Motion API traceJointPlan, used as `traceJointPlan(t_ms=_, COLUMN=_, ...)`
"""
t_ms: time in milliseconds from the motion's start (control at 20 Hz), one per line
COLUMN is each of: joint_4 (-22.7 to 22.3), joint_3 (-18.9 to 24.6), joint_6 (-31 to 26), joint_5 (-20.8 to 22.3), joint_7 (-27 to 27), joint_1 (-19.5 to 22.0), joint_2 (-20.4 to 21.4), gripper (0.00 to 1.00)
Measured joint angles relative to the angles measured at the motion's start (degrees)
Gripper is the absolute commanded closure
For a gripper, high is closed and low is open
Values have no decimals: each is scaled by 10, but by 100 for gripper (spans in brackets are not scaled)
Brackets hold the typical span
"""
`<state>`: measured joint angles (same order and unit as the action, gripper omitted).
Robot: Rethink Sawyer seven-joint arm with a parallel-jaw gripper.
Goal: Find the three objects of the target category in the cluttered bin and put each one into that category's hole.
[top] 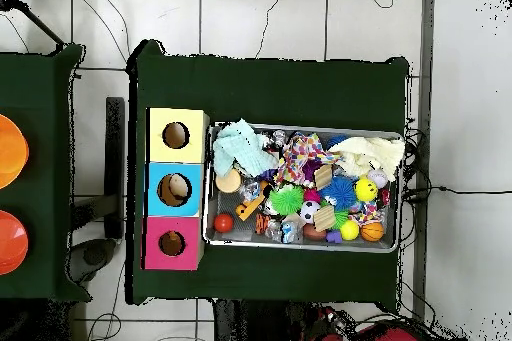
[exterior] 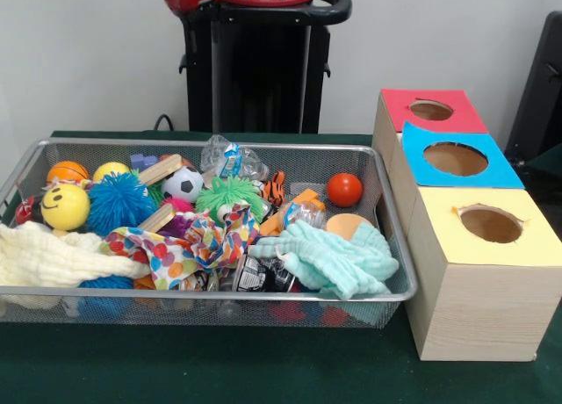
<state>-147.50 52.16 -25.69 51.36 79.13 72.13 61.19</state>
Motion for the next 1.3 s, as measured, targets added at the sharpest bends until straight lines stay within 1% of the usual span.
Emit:
traceJointPlan(t_ms=100, joint_4=-1, joint_3=2, joint_6=2, joint_5=-6, joint_7=0, joint_1=7, joint_2=-1, gripper=0)
traceJointPlan(t_ms=200, joint_4=-3, joint_3=7, joint_6=15, joint_5=-23, joint_7=0, joint_1=30, joint_2=-4, gripper=0)
traceJointPlan(t_ms=300, joint_4=-3, joint_3=7, joint_6=24, joint_5=-29, joint_7=0, joint_1=40, joint_2=-6, gripper=0)
traceJointPlan(t_ms=450, joint_4=-3, joint_3=7, joint_6=34, joint_5=-36, joint_7=0, joint_1=44, joint_2=-6, gripper=0)
traceJointPlan(t_ms=650, joint_4=-3, joint_3=7, joint_6=34, joint_5=-40, joint_7=0, joint_1=36, joint_2=-6, gripper=0)
traceJointPlan(t_ms=750, joint_4=-3, joint_3=4, joint_6=34, joint_5=-41, joint_7=0, joint_1=21, joint_2=-6, gripper=0)
traceJointPlan(t_ms=950, joint_4=-3, joint_3=-12, joint_6=33, joint_5=-41, joint_7=0, joint_1=-35, joint_2=-6, gripper=0)
traceJointPlan(t_ms=1100, joint_4=0, joint_3=-28, joint_6=29, joint_5=-42, joint_7=0, joint_1=-84, joint_2=-6, gripper=0)
traceJointPlan(t_ms=1150, joint_4=2, joint_3=-34, joint_6=26, joint_5=-51, joint_7=0, joint_1=-112, joint_2=-6, gripper=0)
traceJointPlan(t_ms=1250, joint_4=3, joint_3=-35, joint_6=25, joint_5=-59, joint_7=0, joint_1=-123, joint_2=-6, gripper=0)
traceJointPlan(t_ms=1300, joint_4=7, joint_3=-37, joint_6=20, joint_5=-75, joint_7=0, joint_1=-139, joint_2=-6, gripper=0)
